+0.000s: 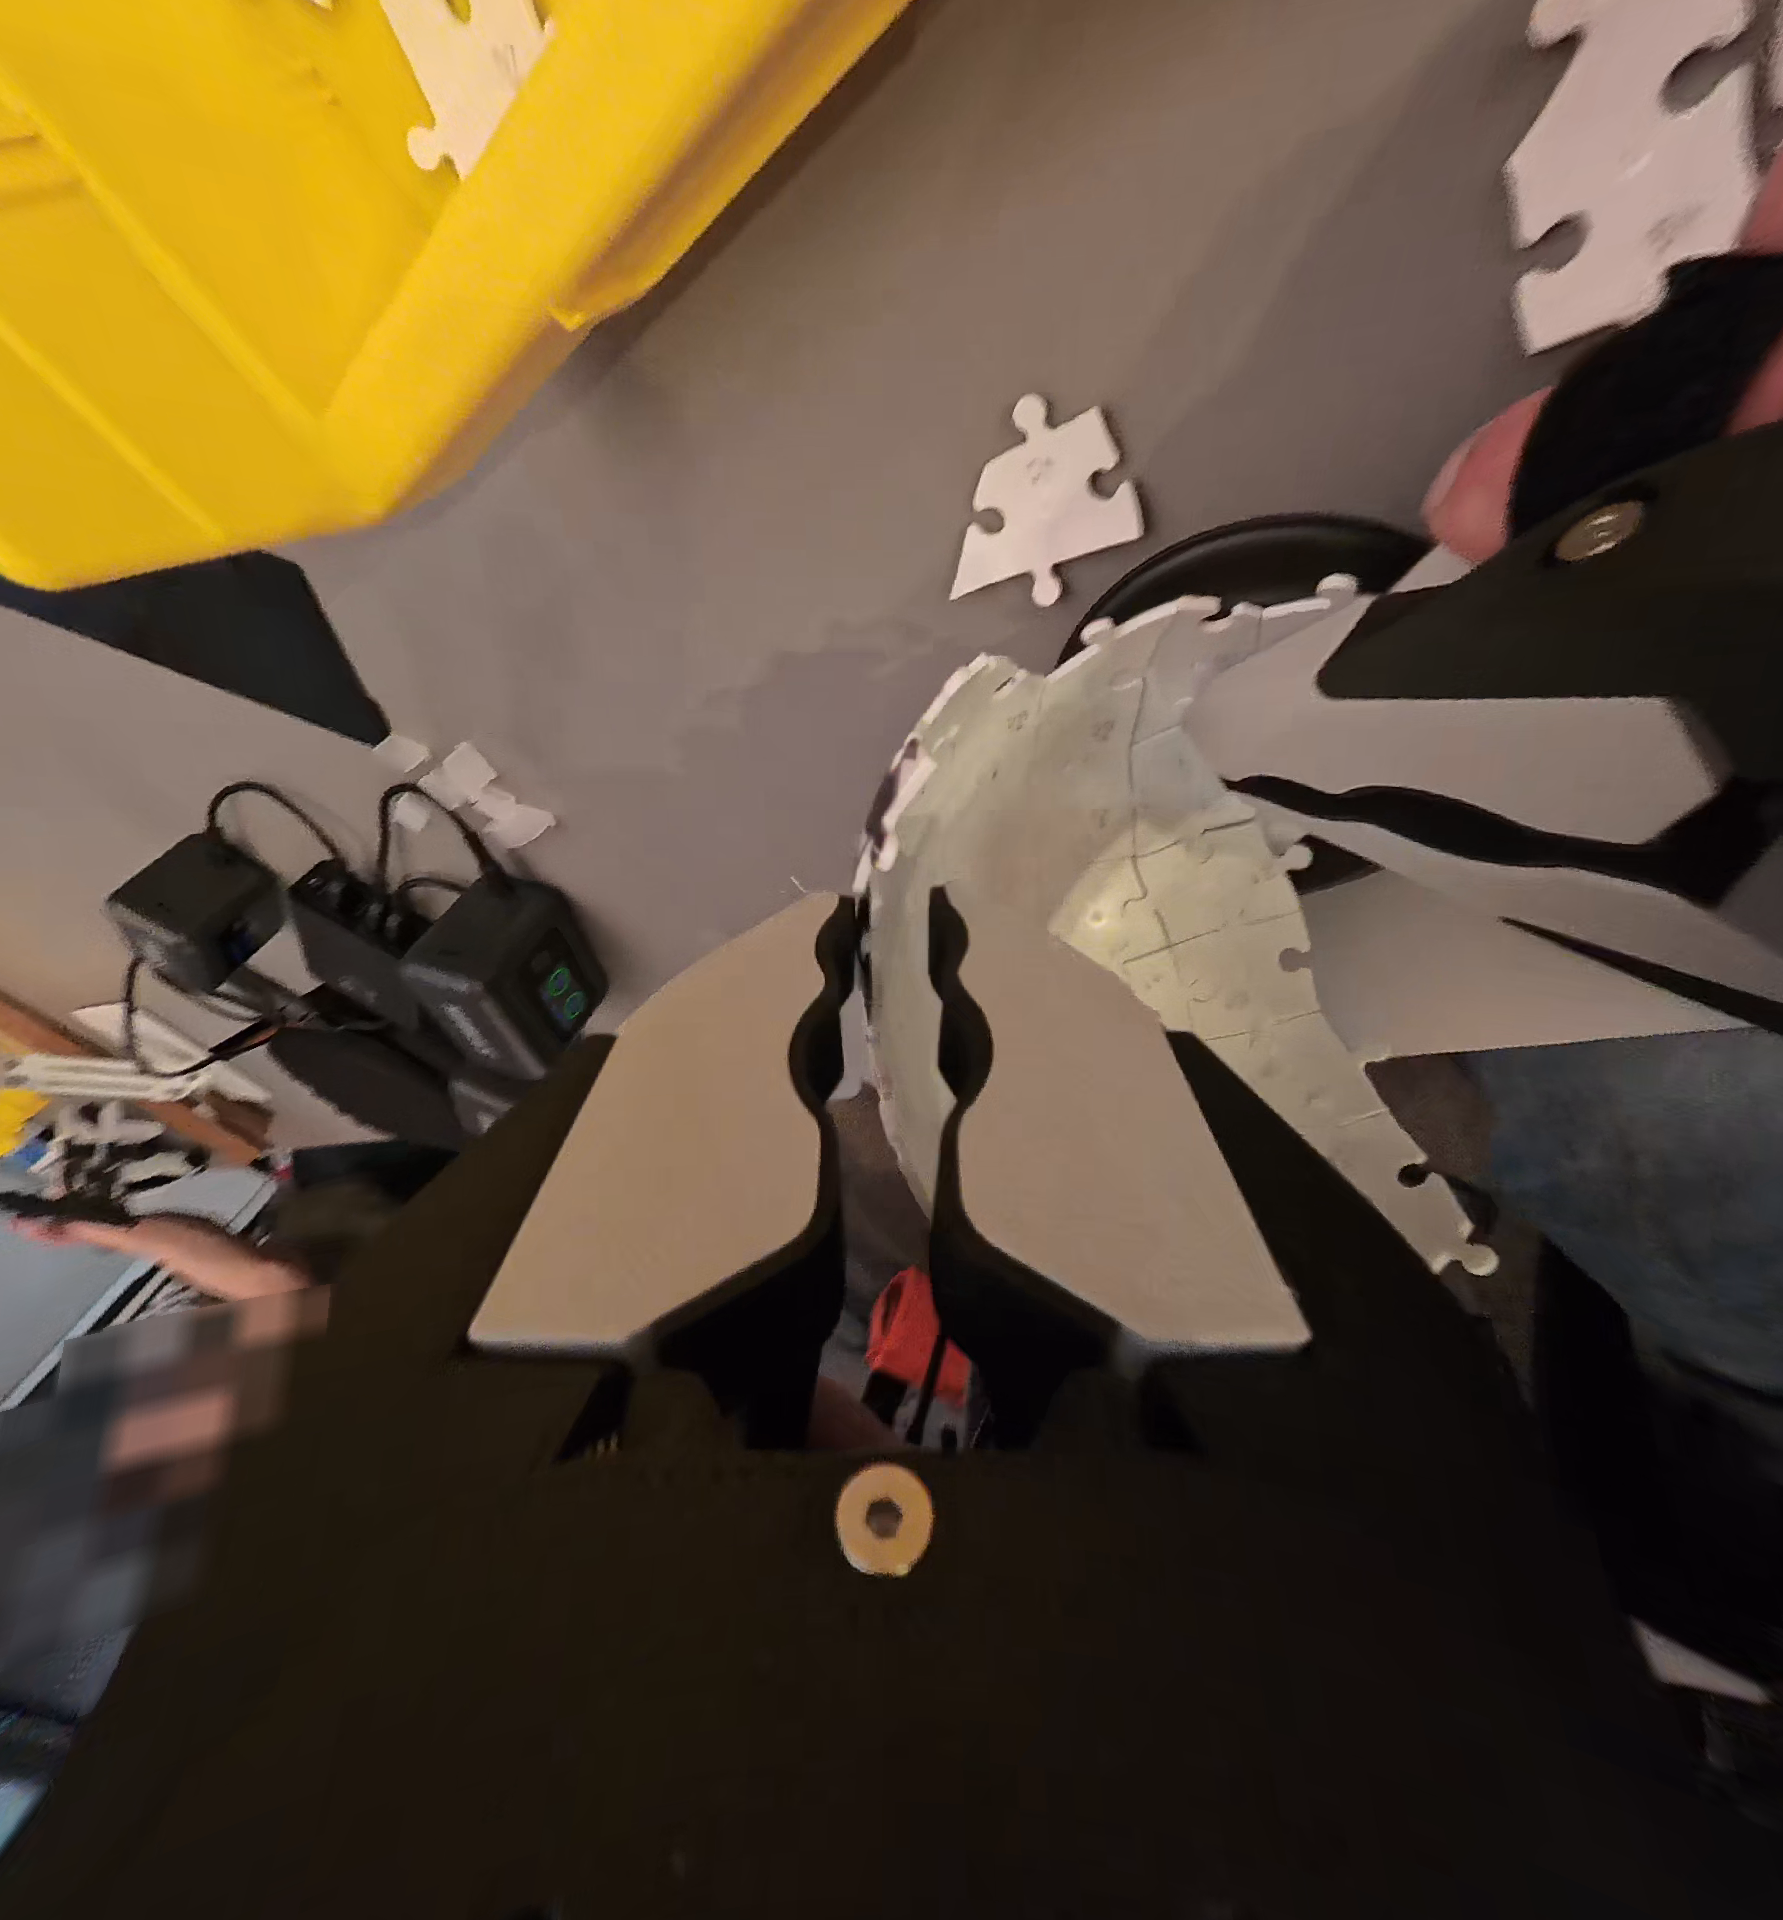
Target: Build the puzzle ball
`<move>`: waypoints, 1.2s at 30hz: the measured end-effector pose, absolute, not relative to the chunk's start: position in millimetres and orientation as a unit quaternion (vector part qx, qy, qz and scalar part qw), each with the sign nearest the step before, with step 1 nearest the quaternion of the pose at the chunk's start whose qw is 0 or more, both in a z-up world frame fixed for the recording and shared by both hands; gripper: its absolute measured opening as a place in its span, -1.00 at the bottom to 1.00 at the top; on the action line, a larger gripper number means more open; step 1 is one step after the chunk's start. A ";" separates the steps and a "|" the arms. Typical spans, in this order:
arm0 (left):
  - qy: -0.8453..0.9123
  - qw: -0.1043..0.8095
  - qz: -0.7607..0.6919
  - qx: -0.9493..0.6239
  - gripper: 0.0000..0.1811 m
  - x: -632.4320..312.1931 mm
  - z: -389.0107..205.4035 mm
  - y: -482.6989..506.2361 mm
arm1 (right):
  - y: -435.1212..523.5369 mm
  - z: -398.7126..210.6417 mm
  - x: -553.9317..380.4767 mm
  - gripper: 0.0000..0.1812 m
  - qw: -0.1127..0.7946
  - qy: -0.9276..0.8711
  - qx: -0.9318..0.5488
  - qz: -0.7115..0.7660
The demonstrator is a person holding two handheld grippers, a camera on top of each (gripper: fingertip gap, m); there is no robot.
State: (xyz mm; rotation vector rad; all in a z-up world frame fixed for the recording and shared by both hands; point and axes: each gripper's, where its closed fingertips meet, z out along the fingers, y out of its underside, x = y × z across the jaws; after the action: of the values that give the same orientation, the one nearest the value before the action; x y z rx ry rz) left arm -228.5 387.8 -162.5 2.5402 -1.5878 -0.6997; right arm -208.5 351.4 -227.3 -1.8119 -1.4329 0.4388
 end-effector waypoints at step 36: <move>-0.241 -0.357 0.431 0.793 -0.57 -238.2 -129.8 377.5 | 350.6 -227.4 -208.2 -1.00 0.315 -0.507 -0.757 0.267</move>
State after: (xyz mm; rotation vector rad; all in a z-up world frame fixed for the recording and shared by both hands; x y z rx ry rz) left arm -238.2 377.5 -129.8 3.2855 -1.0004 1.7877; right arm -208.2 350.6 -227.4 -1.9948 -1.3353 0.7040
